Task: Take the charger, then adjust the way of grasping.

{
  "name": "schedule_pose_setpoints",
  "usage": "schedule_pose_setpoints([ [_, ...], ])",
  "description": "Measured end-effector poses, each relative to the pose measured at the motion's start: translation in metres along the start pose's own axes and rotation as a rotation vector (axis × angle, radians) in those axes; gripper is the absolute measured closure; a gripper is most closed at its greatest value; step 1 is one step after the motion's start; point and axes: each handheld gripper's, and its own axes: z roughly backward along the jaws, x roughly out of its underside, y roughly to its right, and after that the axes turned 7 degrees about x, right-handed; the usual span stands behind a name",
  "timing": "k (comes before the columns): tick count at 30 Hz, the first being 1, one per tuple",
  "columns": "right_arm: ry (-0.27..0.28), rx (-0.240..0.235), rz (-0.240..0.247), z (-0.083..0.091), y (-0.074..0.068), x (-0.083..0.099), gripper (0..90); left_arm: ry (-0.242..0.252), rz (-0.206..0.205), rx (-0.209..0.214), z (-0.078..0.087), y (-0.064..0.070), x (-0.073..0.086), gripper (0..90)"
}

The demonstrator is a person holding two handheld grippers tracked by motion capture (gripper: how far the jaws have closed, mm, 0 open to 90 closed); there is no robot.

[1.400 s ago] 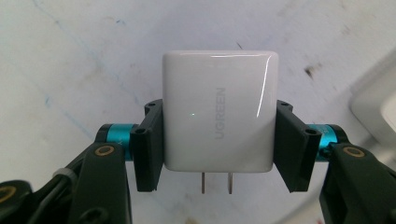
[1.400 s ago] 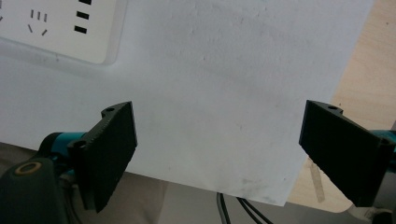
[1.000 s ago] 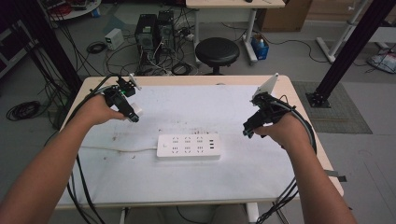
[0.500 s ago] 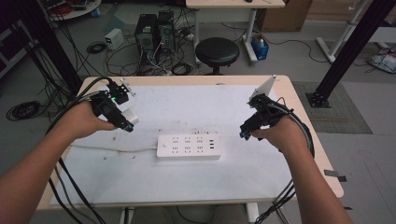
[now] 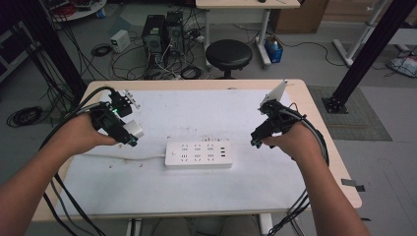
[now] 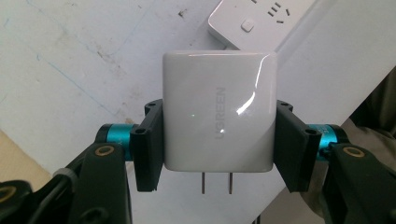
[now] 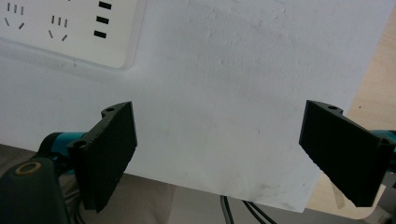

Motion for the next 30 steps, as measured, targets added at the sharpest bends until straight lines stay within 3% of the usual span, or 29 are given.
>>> schedule_pose_setpoints([
  [8,0.013,-0.014,-0.018,0.000,0.002,0.004,10.7,0.018,-0.058,0.006,0.000,0.004,-0.005,42.5],
  [16,0.019,-0.039,-0.034,0.001,0.004,0.006,10.7,0.060,-0.172,0.061,-0.009,0.013,-0.008,42.5],
  [21,0.014,-0.079,-0.036,0.002,0.000,0.008,10.8,0.065,-0.255,0.090,-0.018,0.019,-0.012,42.5],
  [26,0.037,-0.126,-0.030,0.003,-0.003,0.007,10.8,0.151,-0.314,0.142,-0.023,0.027,-0.018,42.5],
  [28,0.046,-0.165,-0.033,0.003,-0.005,0.008,10.8,0.176,-0.342,0.162,-0.024,0.031,-0.022,42.5],
  [29,0.053,-0.218,-0.035,0.004,-0.008,0.009,10.8,0.191,-0.350,0.175,-0.026,0.033,-0.023,42.5],
  [30,0.053,-0.218,-0.035,0.004,-0.008,0.009,10.8,0.192,-0.368,0.182,-0.026,0.035,-0.026,42.5],
])
